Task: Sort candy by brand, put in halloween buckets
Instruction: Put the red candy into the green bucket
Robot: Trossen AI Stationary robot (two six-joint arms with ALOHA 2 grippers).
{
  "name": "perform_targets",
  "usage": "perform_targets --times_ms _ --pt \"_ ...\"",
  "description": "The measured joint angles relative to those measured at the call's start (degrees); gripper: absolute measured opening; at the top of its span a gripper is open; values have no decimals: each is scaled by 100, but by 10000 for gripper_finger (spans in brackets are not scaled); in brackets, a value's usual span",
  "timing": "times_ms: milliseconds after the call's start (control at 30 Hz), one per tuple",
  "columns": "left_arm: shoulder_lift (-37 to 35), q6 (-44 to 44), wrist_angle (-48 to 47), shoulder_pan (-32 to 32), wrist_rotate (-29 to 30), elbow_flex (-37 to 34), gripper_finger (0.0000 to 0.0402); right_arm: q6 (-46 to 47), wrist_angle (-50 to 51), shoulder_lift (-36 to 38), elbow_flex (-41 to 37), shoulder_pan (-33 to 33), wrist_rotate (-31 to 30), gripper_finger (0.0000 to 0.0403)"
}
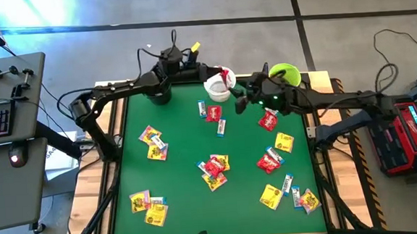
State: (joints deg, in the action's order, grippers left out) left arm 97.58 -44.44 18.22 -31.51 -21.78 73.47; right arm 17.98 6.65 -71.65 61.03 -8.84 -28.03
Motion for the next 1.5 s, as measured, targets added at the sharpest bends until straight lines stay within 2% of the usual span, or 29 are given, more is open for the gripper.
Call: perform_targets --times_ms 67,167,267,500,733,1167,1333,1500 --pt "0 -37 2 -7 37 0 0 -170 2 -267 254 0 -62 237" --pt "0 -99 8 -15 115 0 0 -280 97 -629 650 -1 -234 250" --pt "0 -182 132 -15 110 0 0 -61 547 -952 1068 -9 -630 250" --pt "0 -503 414 5 -52 0 0 301 1485 -1553 1967 -132 -713 235" --pt "-2 -625 422 22 -321 0 0 443 1504 -1767 2366 -168 -811 181" --pt "-2 -599 484 -1 -519 0 0 751 1655 -1762 2370 -170 -907 19" --pt "-2 -397 542 -4 -520 -1 11 756 1679 -1750 2376 -173 -869 9" --pt "-2 74 629 -25 -522 -1 53 758 1846 -1618 2376 -248 -752 5"
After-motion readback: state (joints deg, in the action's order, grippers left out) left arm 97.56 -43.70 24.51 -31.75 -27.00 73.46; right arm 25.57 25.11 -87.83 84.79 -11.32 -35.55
